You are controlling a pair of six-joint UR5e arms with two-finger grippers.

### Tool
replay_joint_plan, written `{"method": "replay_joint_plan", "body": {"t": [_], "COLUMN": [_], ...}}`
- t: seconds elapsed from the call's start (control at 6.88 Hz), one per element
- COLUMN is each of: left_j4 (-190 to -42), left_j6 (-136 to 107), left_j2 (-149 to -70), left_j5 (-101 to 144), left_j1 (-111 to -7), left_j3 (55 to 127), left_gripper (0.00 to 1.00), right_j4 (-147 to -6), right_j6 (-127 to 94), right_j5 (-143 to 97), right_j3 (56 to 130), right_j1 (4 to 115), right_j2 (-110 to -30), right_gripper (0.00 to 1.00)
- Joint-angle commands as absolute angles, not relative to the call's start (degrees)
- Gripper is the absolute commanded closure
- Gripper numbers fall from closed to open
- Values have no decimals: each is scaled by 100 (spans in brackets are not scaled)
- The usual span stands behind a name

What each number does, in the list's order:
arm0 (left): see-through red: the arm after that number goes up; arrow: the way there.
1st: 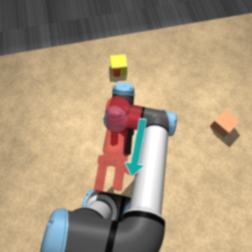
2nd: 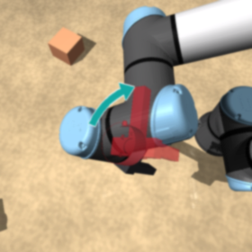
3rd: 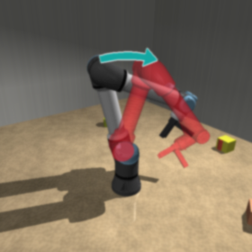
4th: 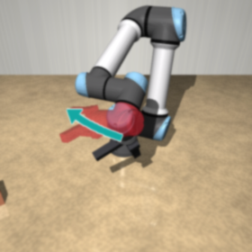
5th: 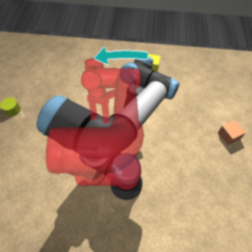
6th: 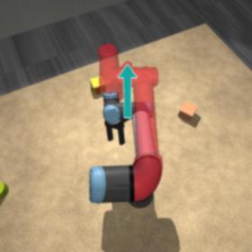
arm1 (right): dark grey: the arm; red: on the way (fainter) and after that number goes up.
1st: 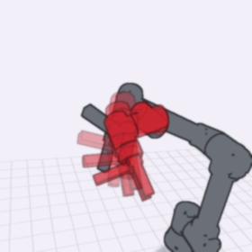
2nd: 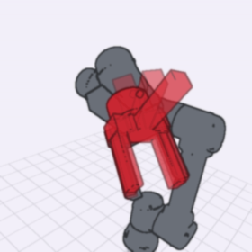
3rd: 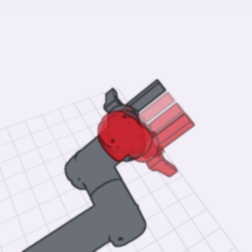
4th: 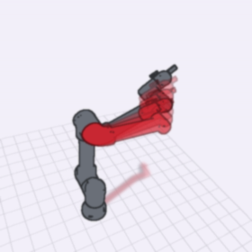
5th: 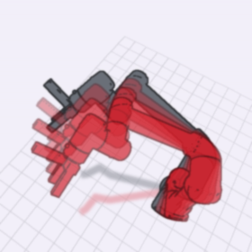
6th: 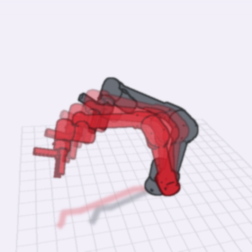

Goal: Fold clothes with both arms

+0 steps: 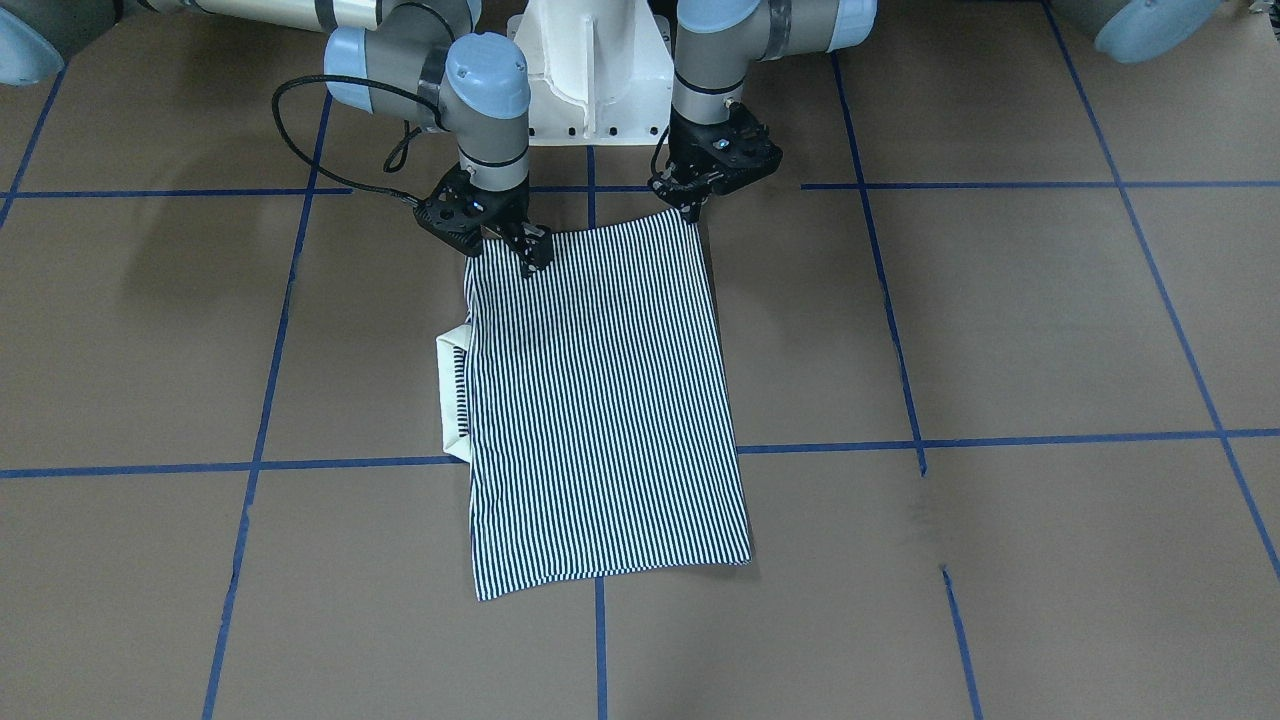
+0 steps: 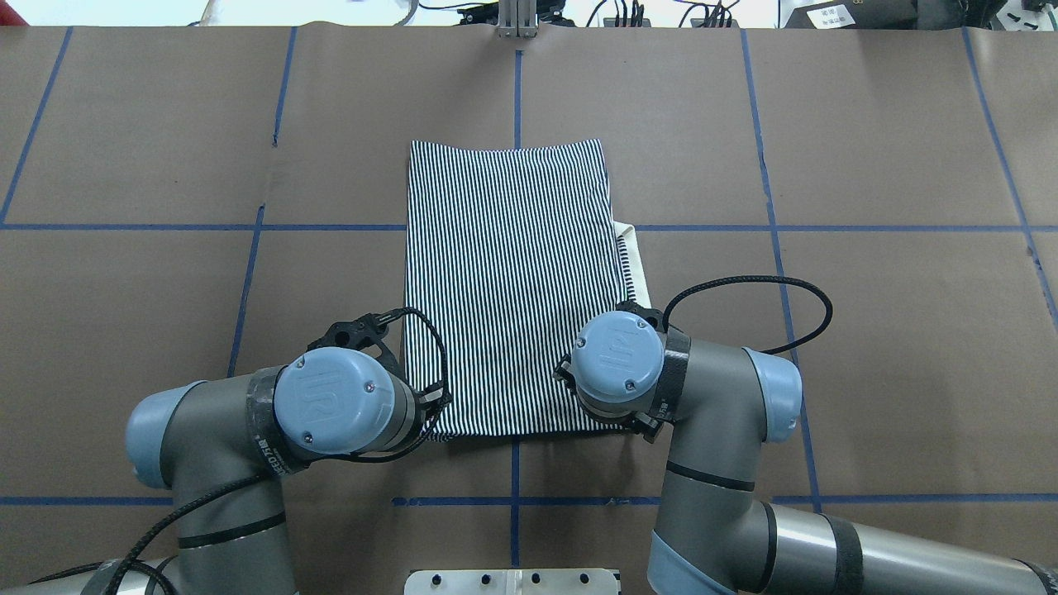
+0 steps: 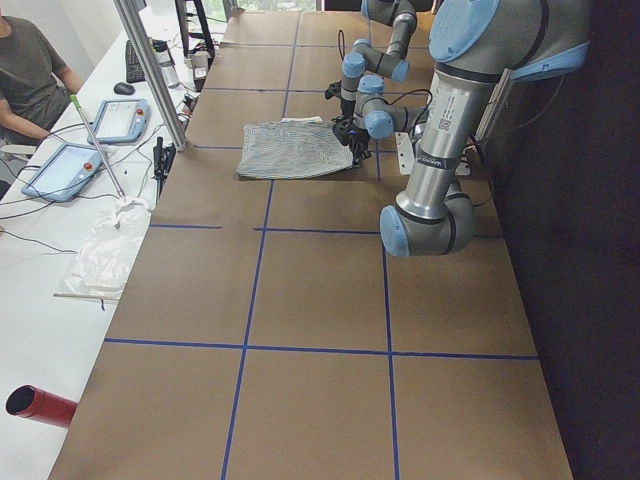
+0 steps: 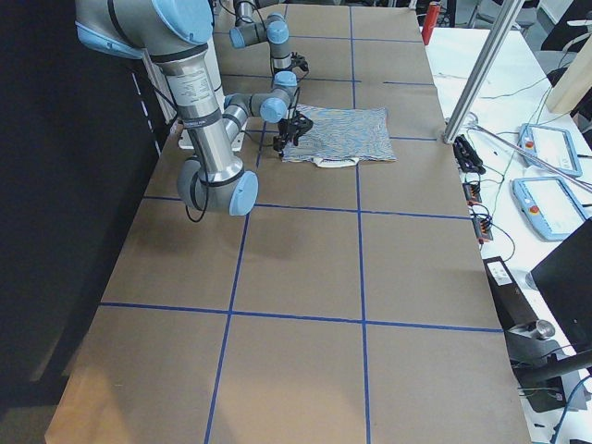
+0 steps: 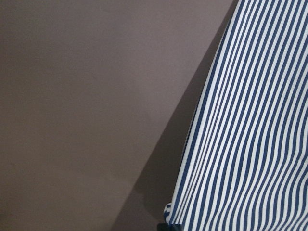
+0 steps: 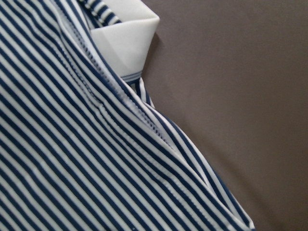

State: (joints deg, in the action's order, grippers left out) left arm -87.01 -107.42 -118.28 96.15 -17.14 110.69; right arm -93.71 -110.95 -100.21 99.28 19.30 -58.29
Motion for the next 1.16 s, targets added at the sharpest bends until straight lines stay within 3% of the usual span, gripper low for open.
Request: {"method": "replay_joint_plan", "body": {"t": [0.0, 0.15, 0.29, 0.44, 0.58, 0.87, 1.02], "left_j4": [-8701, -8701, -8701, -8701, -8701, -8701, -8701], "left_j6": [-10749, -10749, -10749, -10749, -10749, -10749, -10749], "left_j2": [-11839, -11839, -11839, -11848, -11856, -11856, -11856], "left_j5": [9615, 9615, 9607, 9615, 9624, 9624, 9624], "left_j1": [-1705, -1705, -1705, -1705, -1696, -1705, -1705], "left_j3": [11074, 11066, 11065, 11065, 11074, 11065, 11065], "left_gripper": [100, 100, 100, 100, 100, 100, 100], "right_j4": [-9360, -9360, -9369, -9369, -9378, -9369, -9369], "right_j6": [-11057, -11057, -11083, -11074, -11074, -11066, -11074], "right_j5": [-10028, -10028, -10028, -10028, -10037, -10037, -10037], "right_j3": [9879, 9879, 9879, 9879, 9888, 9888, 9905], "right_j1": [1934, 1934, 1934, 1934, 1934, 1934, 1934], "right_j2": [-5810, -5818, -5792, -5792, -5783, -5766, -5731], "right_gripper": [0, 5, 32, 70, 85, 100, 100]}}
